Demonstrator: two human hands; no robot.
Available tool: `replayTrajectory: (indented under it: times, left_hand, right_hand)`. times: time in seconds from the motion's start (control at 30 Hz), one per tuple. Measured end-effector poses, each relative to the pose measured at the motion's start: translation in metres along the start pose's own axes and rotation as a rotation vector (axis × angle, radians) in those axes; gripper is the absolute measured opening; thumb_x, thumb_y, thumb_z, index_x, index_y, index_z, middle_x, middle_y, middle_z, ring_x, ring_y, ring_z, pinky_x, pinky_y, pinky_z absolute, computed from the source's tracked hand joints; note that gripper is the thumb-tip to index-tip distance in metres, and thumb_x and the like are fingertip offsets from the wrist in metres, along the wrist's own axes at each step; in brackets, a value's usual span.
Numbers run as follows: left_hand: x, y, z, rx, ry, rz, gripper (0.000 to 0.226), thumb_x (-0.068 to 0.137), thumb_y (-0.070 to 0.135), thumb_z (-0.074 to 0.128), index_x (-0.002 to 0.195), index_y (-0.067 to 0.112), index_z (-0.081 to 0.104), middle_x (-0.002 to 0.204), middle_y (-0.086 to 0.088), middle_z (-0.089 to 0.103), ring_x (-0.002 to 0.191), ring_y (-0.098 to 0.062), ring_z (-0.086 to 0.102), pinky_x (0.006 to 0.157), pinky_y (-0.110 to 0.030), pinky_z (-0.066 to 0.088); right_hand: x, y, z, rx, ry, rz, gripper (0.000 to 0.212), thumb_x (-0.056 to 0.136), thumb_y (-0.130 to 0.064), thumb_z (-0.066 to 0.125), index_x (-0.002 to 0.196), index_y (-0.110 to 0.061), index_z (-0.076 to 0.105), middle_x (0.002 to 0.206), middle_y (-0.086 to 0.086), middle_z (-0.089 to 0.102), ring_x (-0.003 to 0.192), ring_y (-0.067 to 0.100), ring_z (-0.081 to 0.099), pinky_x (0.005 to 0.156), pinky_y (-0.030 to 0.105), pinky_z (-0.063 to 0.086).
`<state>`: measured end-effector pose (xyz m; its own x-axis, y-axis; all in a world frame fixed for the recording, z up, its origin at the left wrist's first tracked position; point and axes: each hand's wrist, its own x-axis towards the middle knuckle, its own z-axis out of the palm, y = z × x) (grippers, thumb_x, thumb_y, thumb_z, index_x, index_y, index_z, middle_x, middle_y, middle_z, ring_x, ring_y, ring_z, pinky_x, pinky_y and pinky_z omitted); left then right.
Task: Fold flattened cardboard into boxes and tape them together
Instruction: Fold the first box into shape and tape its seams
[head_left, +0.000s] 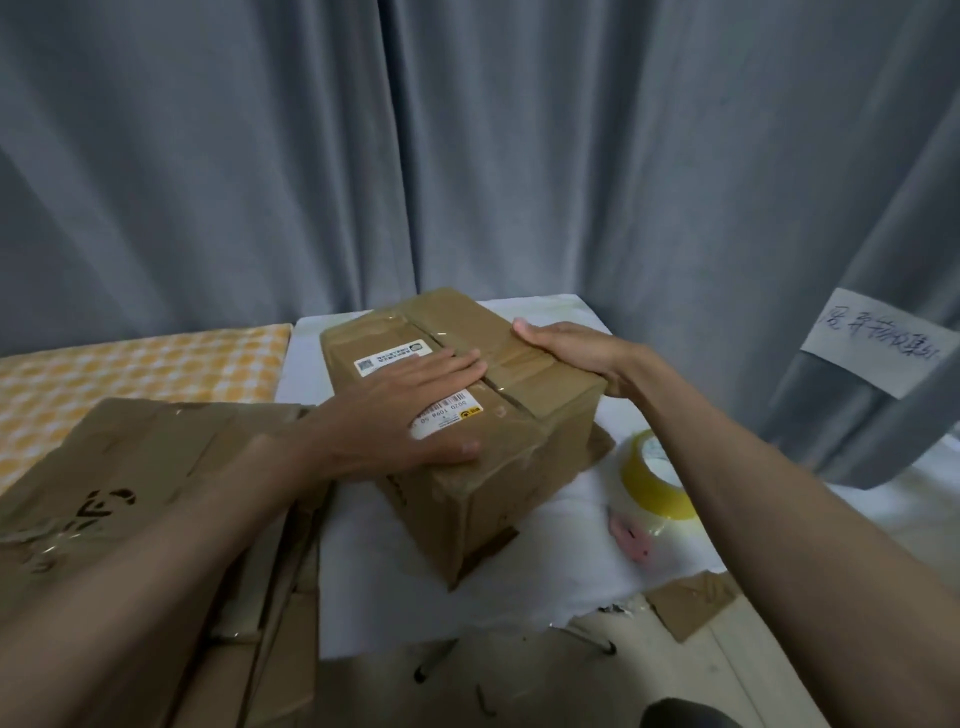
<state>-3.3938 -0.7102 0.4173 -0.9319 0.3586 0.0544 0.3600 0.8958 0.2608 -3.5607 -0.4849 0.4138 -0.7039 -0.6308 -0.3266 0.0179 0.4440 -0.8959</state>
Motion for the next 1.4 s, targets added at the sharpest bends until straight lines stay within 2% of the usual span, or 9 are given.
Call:
replayTrajectory:
  times: [0.1, 0.2, 0.3, 0.53, 0.7, 0.9, 1.0, 1.27, 1.4]
  left_hand:
    - [0.004, -0.009, 0.0, -0.006, -0.011, 0.042, 0.094, 0.071, 0.095, 0.033, 0.151, 0.052, 0.006, 0.159, 0.031, 0.002, 0.146, 0.009, -0.001, 0.124, -0.039, 0.012]
    - [0.004, -0.022, -0.004, -0.014, -0.04, 0.121, 0.11, 0.064, 0.095, 0.047, 0.153, 0.046, 0.005, 0.161, 0.027, 0.001, 0.148, 0.005, 0.0, 0.124, -0.041, 0.012]
    - [0.004, -0.03, -0.006, 0.016, -0.039, 0.197, 0.123, 0.057, 0.093, 0.06, 0.155, 0.045, 0.002, 0.162, 0.025, 0.0, 0.149, 0.0, 0.002, 0.122, -0.043, 0.013]
    - [0.005, -0.031, -0.003, 0.041, -0.001, 0.191, 0.129, 0.05, 0.093, 0.064, 0.155, 0.045, 0.006, 0.161, 0.028, 0.003, 0.149, 0.001, 0.004, 0.122, -0.045, 0.017]
    - [0.001, -0.02, -0.004, 0.046, -0.001, 0.126, 0.125, 0.047, 0.099, 0.056, 0.151, 0.053, 0.002, 0.157, 0.037, -0.002, 0.146, 0.01, -0.003, 0.121, -0.033, 0.01]
    - [0.004, -0.001, 0.002, 0.092, 0.06, 0.053, 0.129, 0.048, 0.103, 0.047, 0.154, 0.045, 0.005, 0.159, 0.032, -0.002, 0.146, 0.009, -0.004, 0.124, -0.035, 0.011]
    - [0.006, 0.007, 0.007, 0.107, 0.106, 0.029, 0.13, 0.049, 0.105, 0.042, 0.156, 0.04, 0.007, 0.16, 0.029, 0.001, 0.147, 0.006, -0.002, 0.123, -0.033, 0.009]
    - [0.003, 0.012, 0.018, 0.047, 0.183, 0.026, 0.133, 0.05, 0.104, 0.04, 0.156, 0.034, 0.003, 0.151, 0.034, -0.015, 0.137, 0.019, -0.019, 0.113, -0.014, -0.013]
    - [-0.001, 0.007, 0.001, -0.393, 0.263, -0.037, 0.095, 0.062, 0.082, 0.065, 0.144, 0.038, 0.046, 0.148, 0.033, 0.037, 0.136, 0.013, 0.03, 0.116, -0.022, 0.024]
  right_hand:
    - [-0.019, 0.026, -0.006, 0.1, 0.233, -0.033, 0.044, 0.104, -0.047, 0.042, 0.106, -0.019, 0.076, 0.108, 0.0, 0.076, 0.092, 0.01, 0.07, 0.084, 0.025, 0.053]
    - [-0.055, 0.062, -0.019, -0.153, 0.436, 0.013, 0.023, 0.101, -0.019, 0.053, 0.088, -0.016, 0.072, 0.092, 0.004, 0.072, 0.08, 0.014, 0.065, 0.073, 0.025, 0.051]
    - [-0.089, 0.092, -0.027, -0.455, 0.431, 0.165, 0.012, 0.09, -0.021, 0.066, 0.095, -0.011, 0.069, 0.095, 0.002, 0.072, 0.094, 0.02, 0.066, 0.075, 0.024, 0.049]
    - [-0.11, 0.118, -0.01, -0.857, 0.445, 0.296, 0.056, 0.065, -0.048, 0.087, 0.09, -0.018, 0.047, 0.099, 0.0, 0.044, 0.092, 0.025, 0.053, 0.079, 0.032, 0.045]
    - [-0.122, 0.129, 0.001, -0.959, 0.452, 0.305, 0.021, 0.086, -0.025, 0.067, 0.088, -0.015, 0.048, 0.097, 0.004, 0.054, 0.103, 0.027, 0.059, 0.076, 0.029, 0.037]
    - [-0.118, 0.059, 0.003, -0.664, 0.914, 0.033, 0.01, 0.092, -0.016, 0.06, 0.099, -0.01, 0.057, 0.107, 0.02, 0.065, 0.103, 0.04, 0.059, 0.074, 0.033, 0.036]
    - [-0.097, -0.003, 0.018, -0.388, 1.053, -0.217, 0.024, 0.092, -0.01, 0.06, 0.115, -0.005, 0.056, 0.119, 0.019, 0.063, 0.113, 0.037, 0.056, 0.091, 0.04, 0.044]
    - [-0.042, -0.051, 0.097, -0.049, 0.861, -0.396, 0.024, 0.096, -0.009, 0.058, 0.12, -0.009, 0.055, 0.114, 0.008, 0.063, 0.106, 0.027, 0.054, 0.094, 0.036, 0.04]
    - [-0.039, -0.039, 0.091, -0.031, 0.8, -0.432, 0.023, 0.096, -0.011, 0.059, 0.116, -0.02, 0.055, 0.104, -0.005, 0.063, 0.097, 0.018, 0.055, 0.085, 0.03, 0.039]
